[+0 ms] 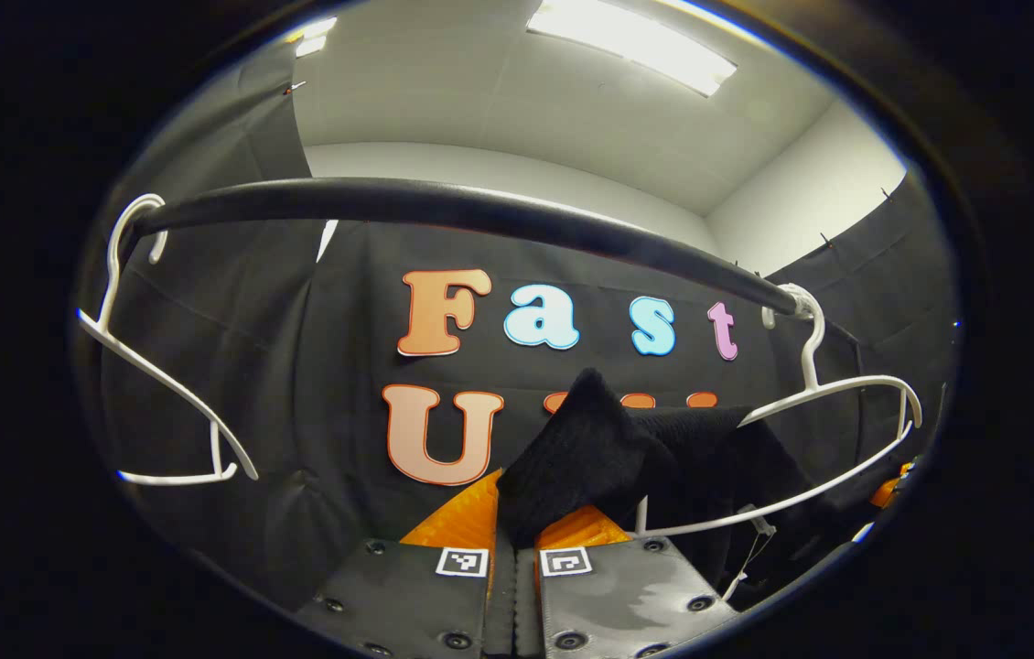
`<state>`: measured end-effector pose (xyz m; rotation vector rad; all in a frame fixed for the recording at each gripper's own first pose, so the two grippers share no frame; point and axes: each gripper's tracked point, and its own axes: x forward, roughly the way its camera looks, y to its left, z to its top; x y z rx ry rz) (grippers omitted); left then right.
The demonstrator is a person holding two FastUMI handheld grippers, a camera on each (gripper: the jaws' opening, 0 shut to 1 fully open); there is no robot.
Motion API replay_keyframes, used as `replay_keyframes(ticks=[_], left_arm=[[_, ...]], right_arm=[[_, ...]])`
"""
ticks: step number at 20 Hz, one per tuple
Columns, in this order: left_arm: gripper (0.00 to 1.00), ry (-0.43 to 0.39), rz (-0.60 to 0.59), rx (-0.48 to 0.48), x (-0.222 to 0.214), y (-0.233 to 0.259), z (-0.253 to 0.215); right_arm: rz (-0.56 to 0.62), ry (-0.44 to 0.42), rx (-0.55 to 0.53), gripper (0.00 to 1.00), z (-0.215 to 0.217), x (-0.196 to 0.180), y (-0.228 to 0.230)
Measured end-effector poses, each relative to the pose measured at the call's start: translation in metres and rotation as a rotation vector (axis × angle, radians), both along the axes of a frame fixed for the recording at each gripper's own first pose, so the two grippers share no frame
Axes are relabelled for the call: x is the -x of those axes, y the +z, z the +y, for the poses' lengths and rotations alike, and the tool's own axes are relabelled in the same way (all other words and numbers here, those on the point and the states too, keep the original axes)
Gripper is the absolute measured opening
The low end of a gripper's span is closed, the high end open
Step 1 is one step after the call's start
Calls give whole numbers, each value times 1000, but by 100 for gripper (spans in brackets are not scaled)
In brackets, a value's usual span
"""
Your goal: Grasp the clothes on the hanger with both hands and then place them into the laundry hamper below.
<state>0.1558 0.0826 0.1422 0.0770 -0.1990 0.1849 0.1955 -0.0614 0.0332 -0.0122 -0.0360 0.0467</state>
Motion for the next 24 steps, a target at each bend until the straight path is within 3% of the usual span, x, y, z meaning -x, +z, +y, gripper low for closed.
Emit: replay_keyframes(ticks=[8,24], left_arm=[[7,66,-31,-20,-10,1,30],[7,156,71,-26,-6,-72,88]], right_arm=[[12,45,-48,5,54,4,-8],[70,52,-74,5,84,3,-50]])
